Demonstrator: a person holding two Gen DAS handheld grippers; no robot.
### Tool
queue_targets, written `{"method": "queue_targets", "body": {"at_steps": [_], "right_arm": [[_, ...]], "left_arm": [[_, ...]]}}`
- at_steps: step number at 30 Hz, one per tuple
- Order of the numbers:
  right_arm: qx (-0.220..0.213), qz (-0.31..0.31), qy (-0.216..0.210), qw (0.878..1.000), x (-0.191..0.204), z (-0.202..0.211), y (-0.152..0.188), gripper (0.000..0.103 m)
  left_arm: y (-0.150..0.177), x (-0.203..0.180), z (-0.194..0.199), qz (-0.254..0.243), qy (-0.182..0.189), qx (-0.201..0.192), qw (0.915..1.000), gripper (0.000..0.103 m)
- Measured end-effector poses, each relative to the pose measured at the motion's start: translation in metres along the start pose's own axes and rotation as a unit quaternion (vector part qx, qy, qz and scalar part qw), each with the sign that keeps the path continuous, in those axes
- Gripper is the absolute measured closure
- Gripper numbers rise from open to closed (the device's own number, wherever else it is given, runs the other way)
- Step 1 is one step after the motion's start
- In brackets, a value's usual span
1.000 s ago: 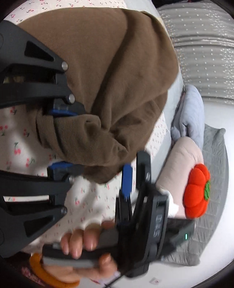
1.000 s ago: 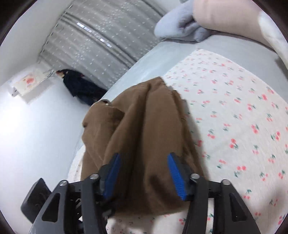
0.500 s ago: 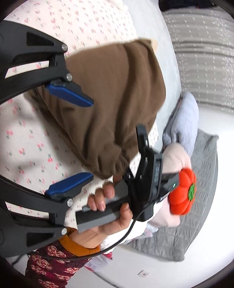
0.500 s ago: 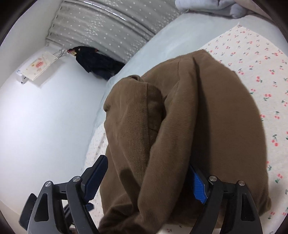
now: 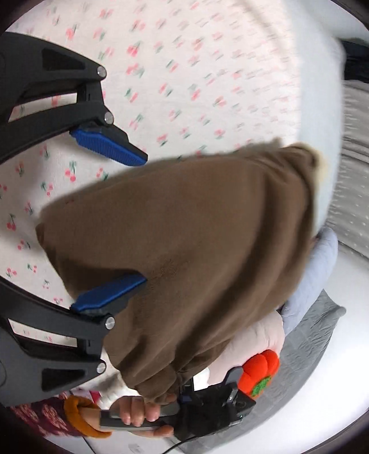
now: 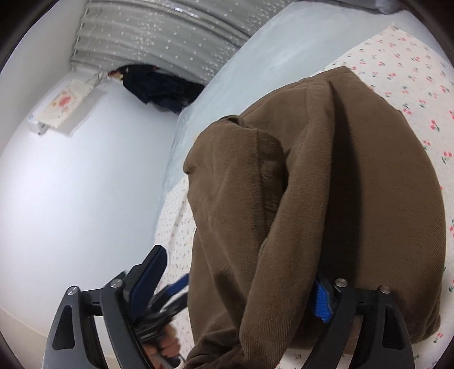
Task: Fold large clothes
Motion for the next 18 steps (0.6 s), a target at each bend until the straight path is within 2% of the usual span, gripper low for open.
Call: {"method": "queue_targets", "body": {"at_steps": [4, 8, 9, 11, 13, 14, 18], "right_arm": [[0.049, 0.036, 0.059, 0.996, 0.006, -0.024, 0.005, 0.008], [0.106, 0.095, 0.141, 0.980, 0.011, -0.055, 0.017, 0.010], [0.118, 0.124, 0.170, 0.970, 0.015, -0.063, 0.021, 0.014], [0.126, 0.174, 0.224, 0.951, 0.023, -0.072, 0.025, 0.059], [0.115, 0.203, 0.238, 0.943, 0.037, -0.071, 0.023, 0.077], [0.105, 0.205, 0.238, 0.943, 0.043, -0.067, 0.020, 0.082], [0.073, 0.204, 0.214, 0.953, 0.069, -0.037, 0.000, 0.087]], "left_arm": [[0.004, 0.000, -0.010, 0.034, 0.041, 0.002, 0.9986, 0.023], [0.011, -0.002, -0.015, 0.034, 0.042, -0.004, 0.9985, 0.019], [0.013, -0.002, -0.016, 0.031, 0.041, -0.006, 0.9986, 0.018], [0.012, -0.001, -0.015, 0.035, 0.041, -0.007, 0.9985, 0.017], [0.008, 0.005, -0.011, 0.054, 0.044, -0.004, 0.9976, 0.017], [0.006, 0.005, -0.011, 0.066, 0.048, -0.001, 0.9967, 0.017], [0.004, 0.004, 0.001, 0.088, 0.055, 0.005, 0.9946, 0.017]]}}
Point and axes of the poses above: each gripper's, at about its wrist camera, not at the fingertips, and z roughly against the way its jaws point, x to its left, y to its underside, the point moved 7 cm from there along -z, roughly the way its jaws point, and after that the axes turned 9 degrees about z, right-handed, at the moved point
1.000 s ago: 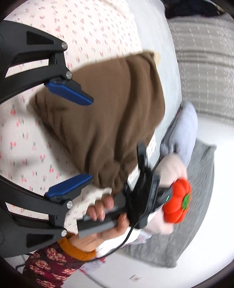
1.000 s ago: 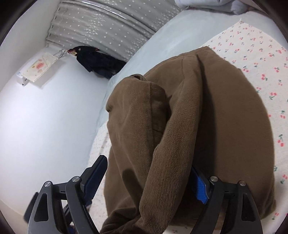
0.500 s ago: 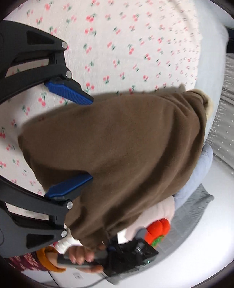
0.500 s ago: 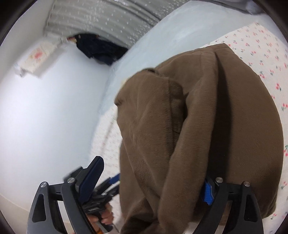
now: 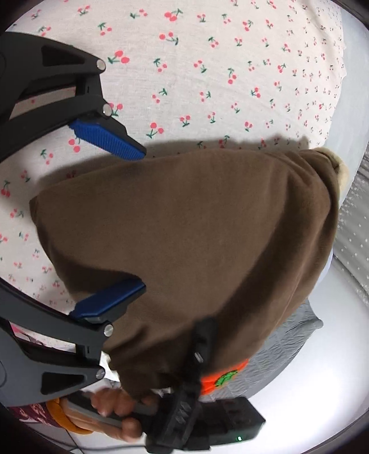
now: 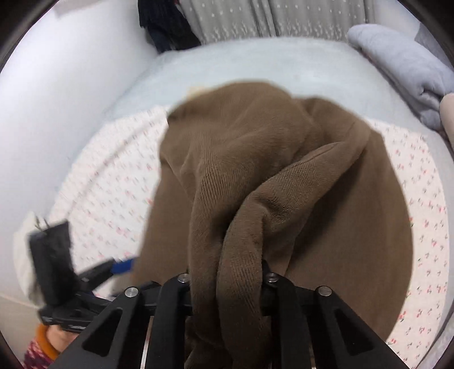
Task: Fold large clothes
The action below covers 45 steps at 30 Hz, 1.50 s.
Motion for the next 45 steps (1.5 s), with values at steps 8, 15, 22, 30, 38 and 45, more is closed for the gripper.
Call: {"method": "queue_targets", "body": {"at_steps": [8, 15, 22, 30, 38, 45], "right_arm": [[-0.068, -0.063, -0.018, 0.996, -0.089, 0.085, 0.013, 0.089], [-0.032, -0.154, -0.022, 0.987, -0.171, 0.017, 0.113, 0.056], [-0.046, -0.187, -0.085, 0.978, -0.182, 0.003, 0.133, 0.031], [-0.012, -0.177, -0.125, 0.976, -0.177, 0.002, 0.139, 0.019], [0.029, -0.272, -0.210, 0.939, -0.189, -0.030, 0.168, 0.005], [-0.024, -0.216, -0.186, 0.958, -0.163, -0.011, 0.159, 0.049]], "left_arm": [[-0.012, -0.031, 0.016, -0.058, -0.024, -0.015, 0.9979, 0.017], [-0.004, -0.042, -0.035, -0.008, 0.027, 0.024, 0.9993, 0.016], [-0.004, -0.049, -0.048, 0.043, 0.067, 0.047, 0.9957, 0.014], [0.009, -0.039, -0.070, 0.111, 0.109, 0.103, 0.9825, 0.004], [0.025, -0.035, -0.087, 0.145, 0.142, 0.126, 0.9710, 0.003], [0.030, -0.046, -0.065, 0.116, 0.099, 0.087, 0.9845, 0.042]]}}
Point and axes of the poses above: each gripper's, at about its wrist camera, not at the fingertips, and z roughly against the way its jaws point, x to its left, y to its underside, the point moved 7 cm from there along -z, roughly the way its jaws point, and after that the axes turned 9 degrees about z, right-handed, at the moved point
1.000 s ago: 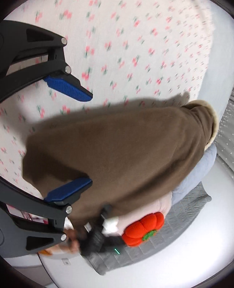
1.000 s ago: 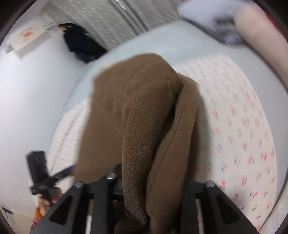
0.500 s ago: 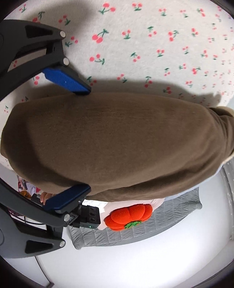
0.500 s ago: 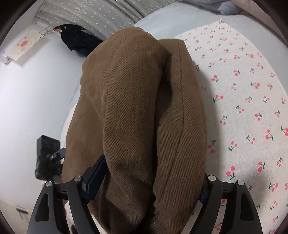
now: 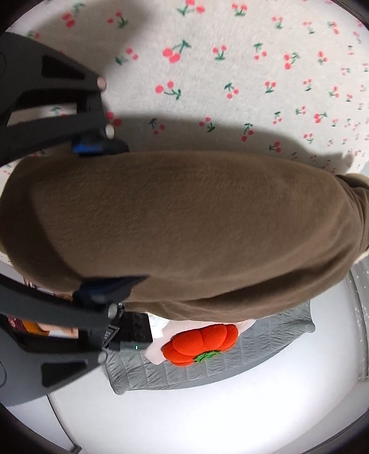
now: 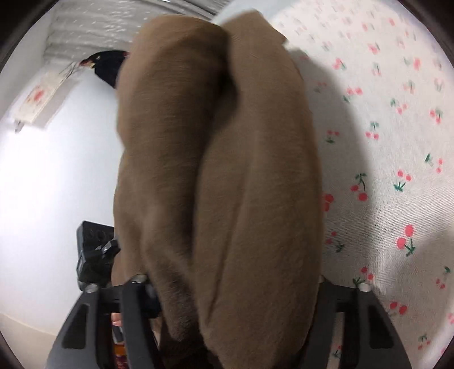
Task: Fold large clothes
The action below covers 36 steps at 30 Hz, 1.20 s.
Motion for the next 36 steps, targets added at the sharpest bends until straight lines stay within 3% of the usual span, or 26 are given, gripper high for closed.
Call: {"method": "queue_targets", "body": {"at_steps": [2, 7, 13, 16, 21, 25, 29, 32, 35, 36], "right_arm": [[-0.010, 0.012, -0.007, 1.000, 0.021, 0.012, 0.003, 0.055], [0.015, 0.049, -0.043, 0.998, 0.093, 0.024, 0.044, 0.056], [0.068, 0.082, -0.080, 0.991, 0.156, 0.015, 0.134, 0.056], [0.092, 0.082, -0.084, 0.989, 0.168, 0.002, 0.173, 0.055], [0.110, 0.098, -0.047, 0.988, 0.174, -0.009, 0.211, 0.052], [0.128, 0.089, 0.029, 0.987, 0.150, -0.026, 0.229, 0.040], [0.111, 0.092, 0.045, 0.989, 0.159, -0.026, 0.219, 0.034], [0.108, 0.121, 0.080, 0.983, 0.168, -0.024, 0.219, 0.032], [0.101, 0.157, 0.124, 0.974, 0.169, -0.005, 0.217, 0.024], [0.097, 0.177, 0.142, 0.969, 0.172, -0.003, 0.216, 0.022]], "left_arm": [[0.002, -0.009, 0.019, -0.004, -0.006, -0.013, 0.9999, 0.043], [0.026, -0.021, 0.087, -0.018, -0.020, -0.024, 0.9993, 0.043], [0.098, 0.016, 0.172, -0.003, -0.063, 0.002, 0.9980, 0.043], [0.125, 0.035, 0.187, -0.007, -0.080, -0.002, 0.9968, 0.043], [0.163, 0.069, 0.196, -0.010, -0.077, 0.009, 0.9969, 0.041], [0.171, 0.101, 0.176, -0.026, -0.113, 0.016, 0.9931, 0.033], [0.169, 0.097, 0.190, -0.036, -0.122, 0.002, 0.9919, 0.032], [0.171, 0.090, 0.202, -0.056, -0.160, -0.004, 0.9856, 0.030], [0.170, 0.078, 0.215, -0.100, -0.203, -0.034, 0.9736, 0.029], [0.168, 0.068, 0.223, -0.131, -0.218, -0.060, 0.9652, 0.028]]}}
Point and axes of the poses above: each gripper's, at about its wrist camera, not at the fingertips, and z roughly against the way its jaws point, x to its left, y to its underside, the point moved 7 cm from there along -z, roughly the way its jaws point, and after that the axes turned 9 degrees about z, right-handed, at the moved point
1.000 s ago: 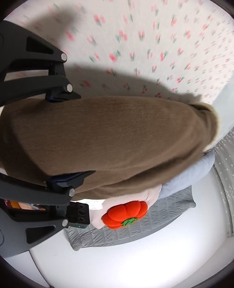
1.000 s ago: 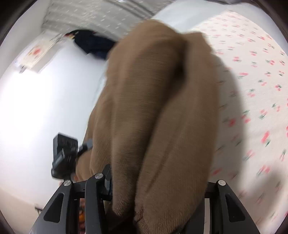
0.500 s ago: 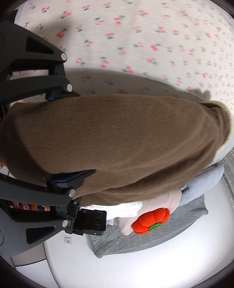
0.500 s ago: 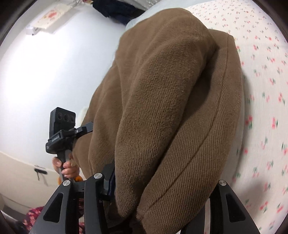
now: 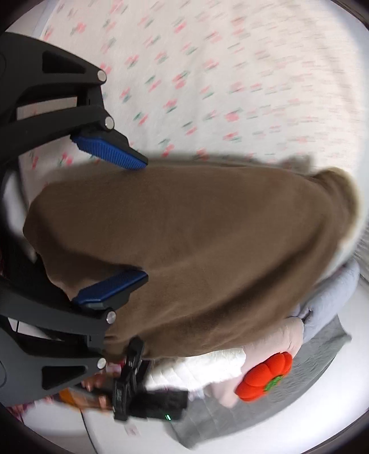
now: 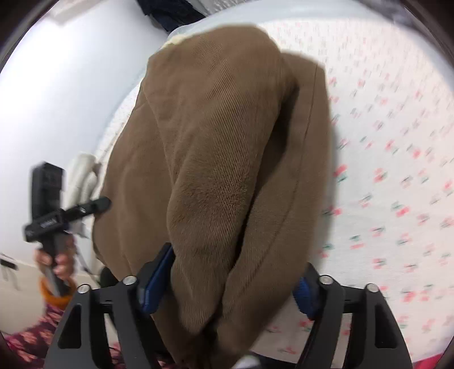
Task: Fold large clothes
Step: 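Lower the folded coat onto the sheet and open both grippers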
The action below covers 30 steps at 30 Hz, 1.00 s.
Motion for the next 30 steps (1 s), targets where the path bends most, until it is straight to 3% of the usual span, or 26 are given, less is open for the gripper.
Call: {"method": "queue_targets", "body": {"at_steps": [3, 7, 14, 18, 21, 22, 23, 24, 25, 28, 30], "right_arm": [[-0.010, 0.035, 0.046, 0.998, -0.007, 0.013, -0.005, 0.020], [-0.028, 0.058, 0.085, 0.994, -0.014, 0.041, -0.005, 0.020], [-0.083, 0.045, 0.065, 0.993, -0.027, 0.058, -0.066, 0.020], [-0.113, 0.026, 0.050, 0.992, -0.042, 0.043, -0.112, 0.020], [-0.105, 0.013, 0.057, 0.993, -0.047, 0.007, -0.146, 0.020], [-0.099, 0.007, 0.058, 0.993, -0.050, -0.001, -0.152, 0.033], [-0.090, -0.002, 0.049, 0.995, -0.051, -0.012, -0.159, 0.068], [-0.087, -0.007, 0.040, 0.995, -0.046, -0.018, -0.159, 0.081], [-0.100, -0.006, 0.039, 0.994, -0.041, -0.011, -0.163, 0.087], [-0.169, 0.049, 0.073, 0.982, -0.023, 0.014, -0.161, 0.091], [-0.176, 0.032, 0.111, 0.978, -0.050, 0.012, -0.159, 0.091]], "left_arm": [[-0.013, -0.011, 0.022, -0.044, -0.024, -0.052, 0.9974, 0.023], [-0.034, -0.019, 0.026, -0.055, -0.035, -0.078, 0.9948, 0.022], [-0.059, -0.033, 0.011, -0.057, -0.056, -0.112, 0.9905, 0.022], [-0.070, -0.048, -0.007, -0.061, -0.053, -0.114, 0.9901, 0.022], [-0.080, -0.057, -0.018, -0.066, -0.054, -0.126, 0.9883, 0.022], [-0.084, -0.059, -0.020, -0.069, -0.053, -0.132, 0.9874, 0.022], [-0.087, -0.062, -0.021, -0.070, -0.051, -0.138, 0.9867, 0.022], [-0.094, -0.066, -0.023, -0.074, -0.050, -0.148, 0.9849, 0.022], [-0.097, -0.069, -0.024, -0.080, -0.050, -0.155, 0.9833, 0.022], [-0.105, -0.082, -0.031, -0.120, -0.052, -0.180, 0.9750, 0.022], [-0.108, -0.088, -0.040, -0.137, -0.051, -0.179, 0.9729, 0.022]]}}
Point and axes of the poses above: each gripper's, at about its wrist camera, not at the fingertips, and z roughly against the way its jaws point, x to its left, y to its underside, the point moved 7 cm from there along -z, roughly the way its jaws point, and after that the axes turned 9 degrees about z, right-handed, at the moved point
